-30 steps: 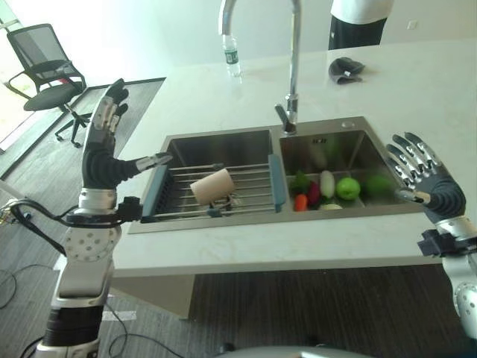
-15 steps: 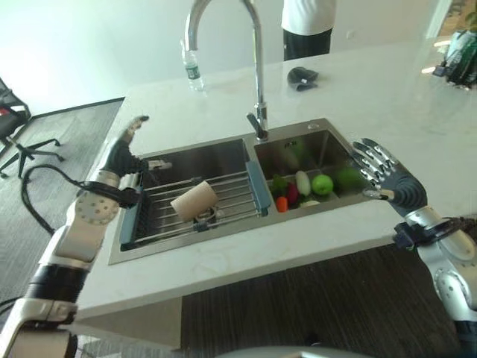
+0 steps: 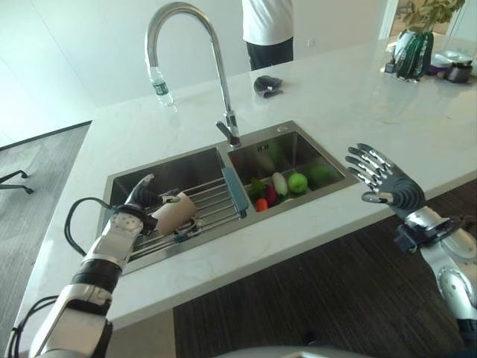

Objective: Place the dishes in the dishwasher.

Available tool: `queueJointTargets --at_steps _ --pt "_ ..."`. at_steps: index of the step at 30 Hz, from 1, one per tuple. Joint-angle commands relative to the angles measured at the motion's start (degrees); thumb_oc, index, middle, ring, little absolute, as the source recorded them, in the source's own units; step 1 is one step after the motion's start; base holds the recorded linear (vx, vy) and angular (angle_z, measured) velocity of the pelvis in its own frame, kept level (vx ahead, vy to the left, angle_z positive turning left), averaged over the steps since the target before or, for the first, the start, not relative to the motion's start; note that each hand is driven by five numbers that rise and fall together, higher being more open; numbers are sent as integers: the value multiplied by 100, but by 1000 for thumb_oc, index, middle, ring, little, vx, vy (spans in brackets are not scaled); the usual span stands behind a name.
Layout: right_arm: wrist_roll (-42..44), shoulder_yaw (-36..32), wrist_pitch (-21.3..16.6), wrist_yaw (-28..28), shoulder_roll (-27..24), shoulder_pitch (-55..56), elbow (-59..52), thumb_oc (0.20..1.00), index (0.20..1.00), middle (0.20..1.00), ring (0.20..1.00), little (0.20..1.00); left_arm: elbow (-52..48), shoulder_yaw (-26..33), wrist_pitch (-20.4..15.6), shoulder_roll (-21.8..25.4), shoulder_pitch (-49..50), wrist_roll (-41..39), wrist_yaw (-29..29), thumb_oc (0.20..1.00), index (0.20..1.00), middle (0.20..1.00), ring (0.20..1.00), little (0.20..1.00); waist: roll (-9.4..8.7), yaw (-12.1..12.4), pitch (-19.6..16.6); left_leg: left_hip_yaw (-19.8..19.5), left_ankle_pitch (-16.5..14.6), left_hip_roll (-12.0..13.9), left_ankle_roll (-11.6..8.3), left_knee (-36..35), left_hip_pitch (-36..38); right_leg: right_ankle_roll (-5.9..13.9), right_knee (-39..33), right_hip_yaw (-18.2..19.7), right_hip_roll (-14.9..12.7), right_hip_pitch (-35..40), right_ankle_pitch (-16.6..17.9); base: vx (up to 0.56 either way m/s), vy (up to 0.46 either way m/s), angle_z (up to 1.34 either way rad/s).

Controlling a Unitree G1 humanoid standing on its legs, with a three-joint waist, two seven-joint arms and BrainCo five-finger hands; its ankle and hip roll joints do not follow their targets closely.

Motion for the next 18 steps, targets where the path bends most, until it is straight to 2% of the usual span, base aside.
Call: queueJointTargets --at_steps 1,8,13,18 --pt "21 -160 -166 37 -172 -480 -252 1000 1000 1000 1000 1000 311 181 -93 266 -578 30 228 1000 1000 1000 1000 1000 -110 -35 -16 -144 -340 230 -60 34 1 440 32 -106 -448 291 -311 9 8 -9" --pt "33 -253 -127 69 -281 -412 -317 1000 1000 1000 1000 1000 1056 273 -75 101 -552 100 256 1000 1000 1000 1000 1000 -155 -145 -14 -52 -344 249 -65 34 51 440 32 2 -412 282 -310 16 0 -7" --pt "16 -356 -48 126 -378 -322 -374 1000 1000 1000 1000 1000 1445 328 -215 122 -562 169 183 1000 1000 1000 1000 1000 -183 -274 -4 41 -379 265 -72 34 116 451 32 91 -389 288 -323 57 15 -8" --pt "18 -433 29 230 -490 -336 -402 1000 1000 1000 1000 1000 1707 256 -122 86 -683 192 144 1000 1000 1000 1000 1000 -209 -395 11 121 -401 262 -62 34 137 454 32 197 -375 250 -311 39 19 -9"
